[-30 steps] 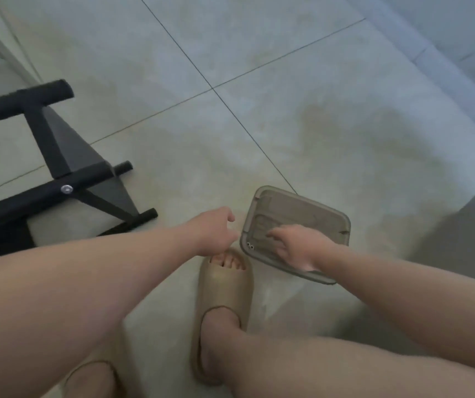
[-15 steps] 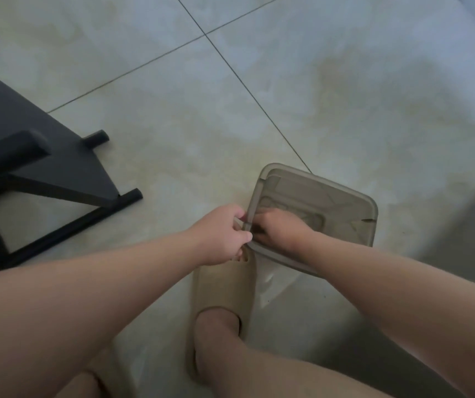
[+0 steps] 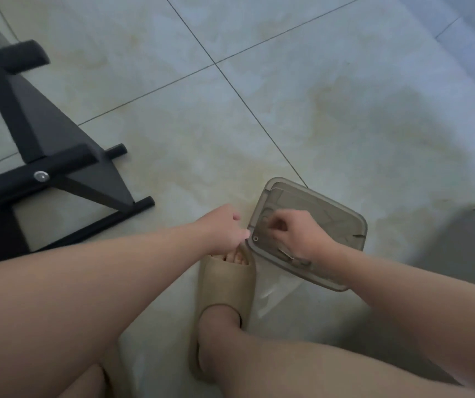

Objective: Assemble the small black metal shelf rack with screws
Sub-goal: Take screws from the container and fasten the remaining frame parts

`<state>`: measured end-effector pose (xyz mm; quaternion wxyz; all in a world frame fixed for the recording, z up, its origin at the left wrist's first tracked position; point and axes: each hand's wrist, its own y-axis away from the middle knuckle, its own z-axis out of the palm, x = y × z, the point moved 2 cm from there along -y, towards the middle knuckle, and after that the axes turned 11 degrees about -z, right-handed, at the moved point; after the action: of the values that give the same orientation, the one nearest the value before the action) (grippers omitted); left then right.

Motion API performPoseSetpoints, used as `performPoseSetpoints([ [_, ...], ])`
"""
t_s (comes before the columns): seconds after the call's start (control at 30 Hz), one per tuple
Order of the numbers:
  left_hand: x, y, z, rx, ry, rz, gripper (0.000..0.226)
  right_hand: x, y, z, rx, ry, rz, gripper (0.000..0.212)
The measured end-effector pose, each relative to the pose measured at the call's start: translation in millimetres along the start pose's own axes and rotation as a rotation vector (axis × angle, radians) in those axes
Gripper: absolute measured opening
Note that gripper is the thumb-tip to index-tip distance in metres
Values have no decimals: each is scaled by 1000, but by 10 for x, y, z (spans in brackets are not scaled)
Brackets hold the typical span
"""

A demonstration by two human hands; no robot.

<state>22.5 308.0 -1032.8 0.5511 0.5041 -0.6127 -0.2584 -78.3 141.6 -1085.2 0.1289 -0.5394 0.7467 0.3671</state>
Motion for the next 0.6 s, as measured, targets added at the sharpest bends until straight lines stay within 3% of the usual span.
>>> performPoseSetpoints([
  [0.03, 30, 74, -80, 21, -1, 17, 4, -88, 34, -107, 31, -44, 0, 15],
  [0.07, 52, 139, -165, 26, 9, 19, 14, -204, 67, -219, 59, -98, 2, 19],
  [0.2, 77, 535, -620, 4, 143, -60, 17, -901, 147, -720, 169, -244, -62, 29],
  [0.4, -187, 1289, -1270, 16, 680, -34, 37, -2258, 201, -1235, 207, -280, -299, 24],
  [0.6, -634, 1913, -1659, -34, 1116, 12, 53, -3414, 243, -1104, 159, -184, -545, 20],
])
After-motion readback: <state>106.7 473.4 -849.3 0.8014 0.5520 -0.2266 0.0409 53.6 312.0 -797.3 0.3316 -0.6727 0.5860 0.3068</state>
